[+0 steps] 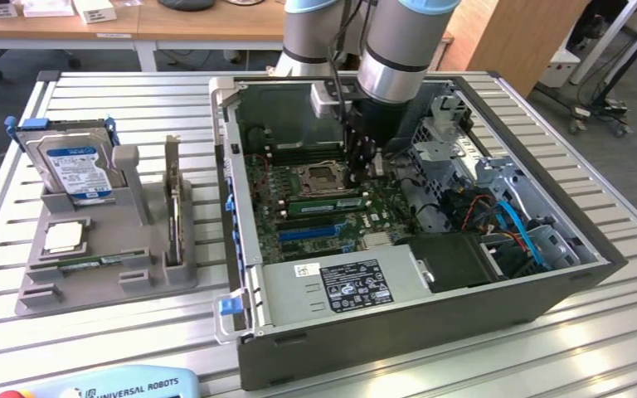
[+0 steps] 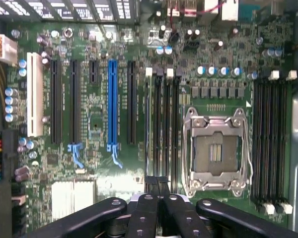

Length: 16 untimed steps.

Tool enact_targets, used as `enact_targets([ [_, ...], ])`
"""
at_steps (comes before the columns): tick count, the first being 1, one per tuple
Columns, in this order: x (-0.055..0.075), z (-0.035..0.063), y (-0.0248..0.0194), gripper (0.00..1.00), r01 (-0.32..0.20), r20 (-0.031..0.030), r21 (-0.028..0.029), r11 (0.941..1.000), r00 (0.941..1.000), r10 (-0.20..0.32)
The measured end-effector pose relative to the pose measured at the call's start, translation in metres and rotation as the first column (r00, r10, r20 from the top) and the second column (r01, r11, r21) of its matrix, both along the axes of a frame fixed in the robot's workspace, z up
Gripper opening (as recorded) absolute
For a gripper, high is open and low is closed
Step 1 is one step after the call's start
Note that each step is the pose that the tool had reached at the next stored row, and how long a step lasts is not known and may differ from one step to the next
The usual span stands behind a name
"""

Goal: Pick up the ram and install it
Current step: 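Press down the ram until it locks into place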

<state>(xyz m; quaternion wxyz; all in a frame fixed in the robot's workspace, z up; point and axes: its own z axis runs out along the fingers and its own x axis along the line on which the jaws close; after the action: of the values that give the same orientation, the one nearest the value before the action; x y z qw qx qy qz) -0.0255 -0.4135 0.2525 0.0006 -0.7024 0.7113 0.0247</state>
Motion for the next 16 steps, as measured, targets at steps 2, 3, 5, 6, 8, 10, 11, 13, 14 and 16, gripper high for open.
enact_targets([
  [2,-0.004,0.0000,0.0000,0.10,0.000,0.0000,0.0000,1.0000,1.0000,0.000],
  [3,-0.006,0.0000,0.0000,0.10,0.000,0.0000,0.0000,1.0000,1.0000,0.000],
  [5,-0.010,0.0000,0.0000,0.10,0.000,0.0000,0.0000,1.0000,1.0000,0.000],
  [6,-0.011,0.0000,0.0000,0.10,0.000,0.0000,0.0000,1.0000,1.0000,0.000],
  [8,-0.016,0.0000,0.0000,0.10,0.000,0.0000,0.0000,1.0000,1.0000,0.000],
  [10,-0.020,0.0000,0.0000,0.10,0.000,0.0000,-0.0001,1.0000,1.0000,0.000],
  [11,-0.022,0.0000,0.0000,0.10,0.000,0.0000,0.0000,1.0000,1.0000,0.000],
  [13,-0.027,0.0000,0.0000,0.10,0.000,0.0000,0.0000,1.0000,1.0000,0.000],
  [14,-0.029,0.0000,0.0000,0.10,0.000,0.0000,0.0000,1.0000,1.0000,0.000],
  [16,-0.033,0.0000,0.0000,0.10,0.000,0.0000,0.0000,1.0000,1.0000,0.000],
])
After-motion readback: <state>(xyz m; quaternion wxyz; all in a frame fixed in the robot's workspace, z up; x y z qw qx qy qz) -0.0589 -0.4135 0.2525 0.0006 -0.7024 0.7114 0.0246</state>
